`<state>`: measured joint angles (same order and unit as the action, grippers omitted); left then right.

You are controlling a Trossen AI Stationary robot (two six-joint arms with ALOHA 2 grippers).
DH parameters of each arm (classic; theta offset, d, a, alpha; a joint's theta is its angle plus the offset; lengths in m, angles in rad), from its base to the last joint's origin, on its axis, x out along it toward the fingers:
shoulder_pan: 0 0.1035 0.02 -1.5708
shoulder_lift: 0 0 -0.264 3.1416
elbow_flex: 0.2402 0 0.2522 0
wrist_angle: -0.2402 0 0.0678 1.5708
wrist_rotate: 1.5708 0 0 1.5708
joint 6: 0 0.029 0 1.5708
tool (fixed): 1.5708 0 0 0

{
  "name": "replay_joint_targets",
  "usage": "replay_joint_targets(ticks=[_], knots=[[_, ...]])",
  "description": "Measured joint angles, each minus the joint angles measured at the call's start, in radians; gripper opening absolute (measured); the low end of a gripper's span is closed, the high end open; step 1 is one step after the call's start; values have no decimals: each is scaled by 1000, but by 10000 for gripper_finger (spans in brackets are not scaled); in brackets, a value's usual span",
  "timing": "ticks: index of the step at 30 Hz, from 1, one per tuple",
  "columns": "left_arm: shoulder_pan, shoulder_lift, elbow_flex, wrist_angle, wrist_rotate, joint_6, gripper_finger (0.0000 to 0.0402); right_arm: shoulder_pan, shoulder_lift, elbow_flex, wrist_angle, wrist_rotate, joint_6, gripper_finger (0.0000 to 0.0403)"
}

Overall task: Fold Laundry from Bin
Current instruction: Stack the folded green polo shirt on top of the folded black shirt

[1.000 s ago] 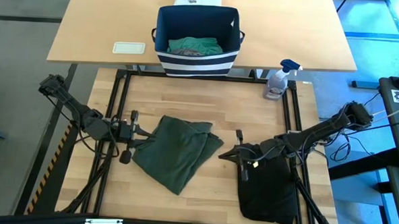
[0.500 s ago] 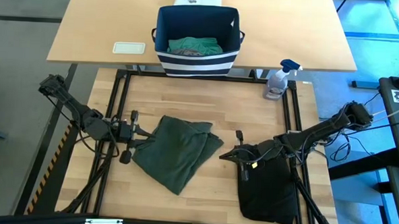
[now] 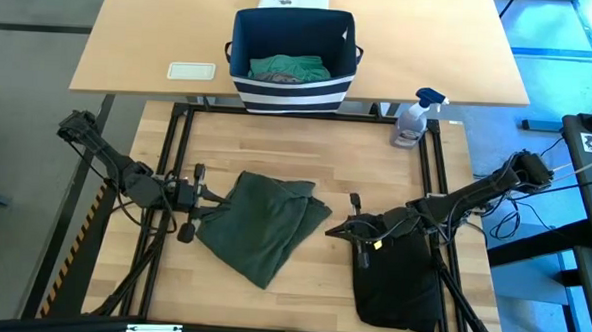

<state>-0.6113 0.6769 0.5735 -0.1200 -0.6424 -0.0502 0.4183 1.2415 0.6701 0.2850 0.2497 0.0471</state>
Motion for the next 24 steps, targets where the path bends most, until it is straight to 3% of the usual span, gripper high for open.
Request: replay_joint_targets(ticks=[15,24], knots=[[0,14,0,-72,13,-44,57,0,0,0,0,0,0,5],[-12,194,0,-251,203,-250,57,0,0,0,0,0,0,5]])
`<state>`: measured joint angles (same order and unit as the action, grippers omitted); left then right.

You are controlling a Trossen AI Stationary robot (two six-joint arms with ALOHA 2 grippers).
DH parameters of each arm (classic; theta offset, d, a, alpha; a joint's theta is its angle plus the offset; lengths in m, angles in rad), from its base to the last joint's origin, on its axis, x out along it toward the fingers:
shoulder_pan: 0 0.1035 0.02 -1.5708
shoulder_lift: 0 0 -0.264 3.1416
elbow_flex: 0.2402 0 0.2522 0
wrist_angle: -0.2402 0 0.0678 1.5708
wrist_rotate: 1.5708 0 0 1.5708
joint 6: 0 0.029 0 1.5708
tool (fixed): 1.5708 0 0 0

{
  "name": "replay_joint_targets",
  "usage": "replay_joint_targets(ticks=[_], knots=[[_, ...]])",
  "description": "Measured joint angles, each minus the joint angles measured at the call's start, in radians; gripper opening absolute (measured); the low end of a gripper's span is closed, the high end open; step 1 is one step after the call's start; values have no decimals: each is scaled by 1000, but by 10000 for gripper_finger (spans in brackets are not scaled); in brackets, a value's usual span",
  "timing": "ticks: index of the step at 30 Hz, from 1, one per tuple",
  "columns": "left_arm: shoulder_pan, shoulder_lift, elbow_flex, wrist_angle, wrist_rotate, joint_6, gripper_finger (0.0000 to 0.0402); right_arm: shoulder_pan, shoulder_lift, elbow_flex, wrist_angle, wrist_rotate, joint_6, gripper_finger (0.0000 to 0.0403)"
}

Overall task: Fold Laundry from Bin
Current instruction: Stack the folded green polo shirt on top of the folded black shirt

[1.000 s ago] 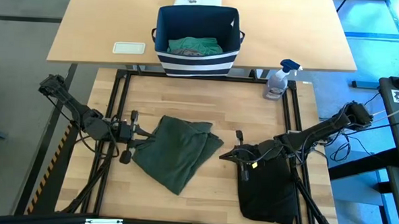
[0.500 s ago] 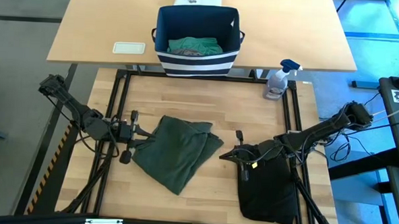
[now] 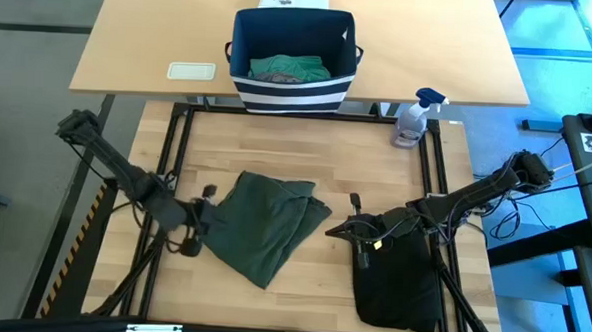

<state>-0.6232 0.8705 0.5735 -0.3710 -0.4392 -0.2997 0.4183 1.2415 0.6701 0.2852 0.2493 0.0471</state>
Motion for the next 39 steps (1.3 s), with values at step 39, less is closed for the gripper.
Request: replay_joint_targets(ticks=[39], knots=[[-108,333,0,-87,146,142,156,0,0,0,10,28,-258,5]])
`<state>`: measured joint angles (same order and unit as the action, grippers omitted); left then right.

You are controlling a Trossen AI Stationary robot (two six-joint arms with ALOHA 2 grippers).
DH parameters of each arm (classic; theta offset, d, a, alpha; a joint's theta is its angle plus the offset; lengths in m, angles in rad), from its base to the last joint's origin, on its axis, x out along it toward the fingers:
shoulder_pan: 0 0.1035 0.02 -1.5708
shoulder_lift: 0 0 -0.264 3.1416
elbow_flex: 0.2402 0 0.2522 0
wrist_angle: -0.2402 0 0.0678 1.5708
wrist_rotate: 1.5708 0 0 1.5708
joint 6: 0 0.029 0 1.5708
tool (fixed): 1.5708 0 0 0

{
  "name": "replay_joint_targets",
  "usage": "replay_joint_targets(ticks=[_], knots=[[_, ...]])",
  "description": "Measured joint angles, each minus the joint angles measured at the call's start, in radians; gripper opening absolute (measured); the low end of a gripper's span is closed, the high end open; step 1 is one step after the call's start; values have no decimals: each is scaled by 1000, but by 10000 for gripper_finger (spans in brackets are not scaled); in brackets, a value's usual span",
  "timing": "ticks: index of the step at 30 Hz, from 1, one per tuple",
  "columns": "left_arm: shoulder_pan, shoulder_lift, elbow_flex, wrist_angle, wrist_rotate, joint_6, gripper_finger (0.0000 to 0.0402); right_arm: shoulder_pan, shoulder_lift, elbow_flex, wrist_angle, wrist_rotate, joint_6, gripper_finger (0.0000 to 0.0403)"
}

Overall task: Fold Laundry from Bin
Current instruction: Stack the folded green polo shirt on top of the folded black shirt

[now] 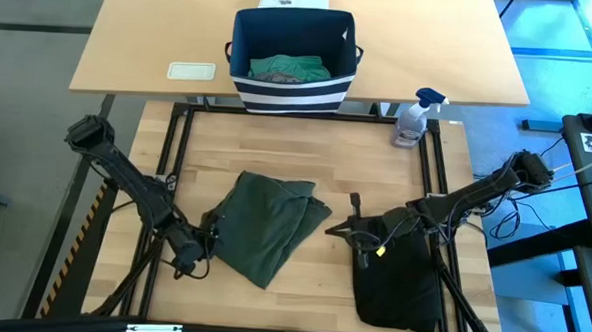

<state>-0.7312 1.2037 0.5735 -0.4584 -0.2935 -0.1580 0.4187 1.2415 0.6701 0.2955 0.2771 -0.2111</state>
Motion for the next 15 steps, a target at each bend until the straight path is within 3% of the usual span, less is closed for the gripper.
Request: replay_joint_targets(ticks=[8,15], knots=[[40,1,0,-13,6,78,235,0,17,0,133,-135,2,5],[8,34,0,-23,-31,169,262,1,41,1,184,-359,5,5]])
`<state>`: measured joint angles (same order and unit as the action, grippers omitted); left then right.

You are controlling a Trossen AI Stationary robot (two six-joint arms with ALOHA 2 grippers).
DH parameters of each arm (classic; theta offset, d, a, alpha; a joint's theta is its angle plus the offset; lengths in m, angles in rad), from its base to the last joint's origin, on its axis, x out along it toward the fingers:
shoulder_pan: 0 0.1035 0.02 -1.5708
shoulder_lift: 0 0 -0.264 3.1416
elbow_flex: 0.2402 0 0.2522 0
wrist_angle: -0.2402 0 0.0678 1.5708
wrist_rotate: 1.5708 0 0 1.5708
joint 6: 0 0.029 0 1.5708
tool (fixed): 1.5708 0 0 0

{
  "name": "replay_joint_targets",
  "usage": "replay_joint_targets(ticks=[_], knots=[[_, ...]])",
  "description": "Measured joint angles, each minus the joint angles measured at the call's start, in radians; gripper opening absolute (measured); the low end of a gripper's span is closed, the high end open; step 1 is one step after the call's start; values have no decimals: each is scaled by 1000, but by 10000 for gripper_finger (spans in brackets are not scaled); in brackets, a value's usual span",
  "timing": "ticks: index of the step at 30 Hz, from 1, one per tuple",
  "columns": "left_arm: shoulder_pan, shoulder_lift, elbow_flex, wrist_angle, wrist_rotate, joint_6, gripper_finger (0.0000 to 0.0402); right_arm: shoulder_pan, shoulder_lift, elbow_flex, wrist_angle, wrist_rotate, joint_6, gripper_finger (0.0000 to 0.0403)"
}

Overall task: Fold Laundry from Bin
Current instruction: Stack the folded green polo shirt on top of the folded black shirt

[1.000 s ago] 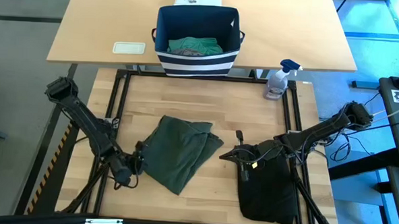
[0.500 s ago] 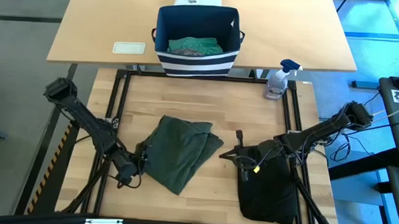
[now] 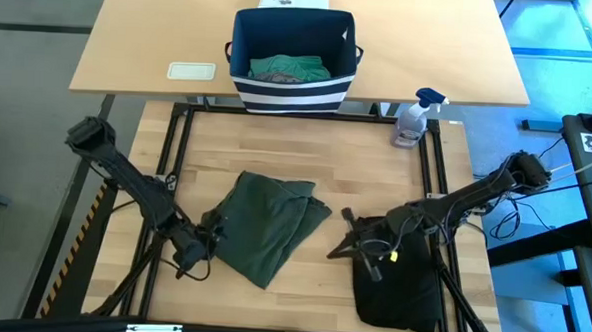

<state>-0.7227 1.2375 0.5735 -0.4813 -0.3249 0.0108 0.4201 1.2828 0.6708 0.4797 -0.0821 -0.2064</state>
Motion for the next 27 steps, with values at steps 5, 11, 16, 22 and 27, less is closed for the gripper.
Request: replay_joint_targets(ticks=[5,11,16,22,27], knots=[[-53,105,0,0,-42,26,261,-2,13,0,7,-8,79,5],[-80,171,2,8,-105,-24,260,-1,18,0,18,140,108,5],[-91,174,13,-8,-90,-33,260,-2,18,0,26,216,209,5],[-156,184,82,-60,-128,-60,260,-2,18,0,12,311,259,5],[-194,253,81,-106,-168,-78,260,-2,18,0,10,331,252,5]])
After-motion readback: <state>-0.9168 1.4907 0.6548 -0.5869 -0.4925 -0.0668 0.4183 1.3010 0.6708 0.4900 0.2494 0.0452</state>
